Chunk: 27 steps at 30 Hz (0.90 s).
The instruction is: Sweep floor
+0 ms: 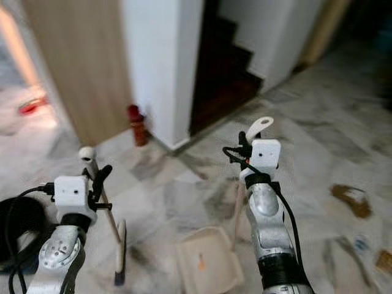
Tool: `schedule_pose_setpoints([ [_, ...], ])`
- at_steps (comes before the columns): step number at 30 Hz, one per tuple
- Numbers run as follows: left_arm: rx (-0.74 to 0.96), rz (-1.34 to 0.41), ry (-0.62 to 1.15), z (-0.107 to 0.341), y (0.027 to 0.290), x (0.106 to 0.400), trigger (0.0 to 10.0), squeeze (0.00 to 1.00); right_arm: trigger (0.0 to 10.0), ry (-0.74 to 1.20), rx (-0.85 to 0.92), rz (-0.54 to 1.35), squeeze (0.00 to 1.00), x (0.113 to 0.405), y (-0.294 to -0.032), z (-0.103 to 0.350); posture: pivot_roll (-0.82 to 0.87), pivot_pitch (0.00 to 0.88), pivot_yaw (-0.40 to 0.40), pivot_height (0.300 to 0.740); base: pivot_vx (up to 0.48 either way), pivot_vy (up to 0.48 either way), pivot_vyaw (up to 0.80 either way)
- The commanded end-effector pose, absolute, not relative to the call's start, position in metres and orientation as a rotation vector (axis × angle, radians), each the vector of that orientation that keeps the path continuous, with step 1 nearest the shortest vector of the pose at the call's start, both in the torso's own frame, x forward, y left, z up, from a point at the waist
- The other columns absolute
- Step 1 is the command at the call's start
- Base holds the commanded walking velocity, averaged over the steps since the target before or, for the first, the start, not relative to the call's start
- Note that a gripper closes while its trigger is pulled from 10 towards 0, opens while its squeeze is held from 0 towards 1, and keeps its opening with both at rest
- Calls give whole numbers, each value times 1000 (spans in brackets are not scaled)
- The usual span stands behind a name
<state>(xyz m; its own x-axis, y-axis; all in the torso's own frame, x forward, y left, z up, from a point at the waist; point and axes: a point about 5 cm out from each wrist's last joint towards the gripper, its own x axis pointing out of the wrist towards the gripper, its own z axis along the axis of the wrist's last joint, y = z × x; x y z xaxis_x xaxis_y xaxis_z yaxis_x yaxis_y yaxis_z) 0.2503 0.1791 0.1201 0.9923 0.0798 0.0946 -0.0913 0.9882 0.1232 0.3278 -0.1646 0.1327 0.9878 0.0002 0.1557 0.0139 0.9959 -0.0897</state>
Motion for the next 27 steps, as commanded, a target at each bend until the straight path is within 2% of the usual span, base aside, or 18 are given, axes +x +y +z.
schedule_pose_setpoints([
  [1, 126, 85, -127, 128, 178, 251, 10000, 0, 10000, -199, -80, 3, 0, 331, -161, 144, -4, 29, -47, 740, 0, 0, -800],
  [5, 150, 92, -124, 128, 179, 252, 10000, 0, 10000, -203, -80, 5, 0, 331, -160, 145, -7, 28, -48, 740, 0, -360, -800],
  [18, 126, 89, -127, 128, 178, 252, 10000, 0, 10000, -203, -80, 10, 0, 331, -159, 146, -7, 28, -50, 740, 0, 0, -800],
  [27, 120, 79, -135, 129, 177, 253, 10000, 0, 10000, -204, -78, 12, 0, 331, -158, 146, -7, 21, -49, 740, 0, -377, -800],
])
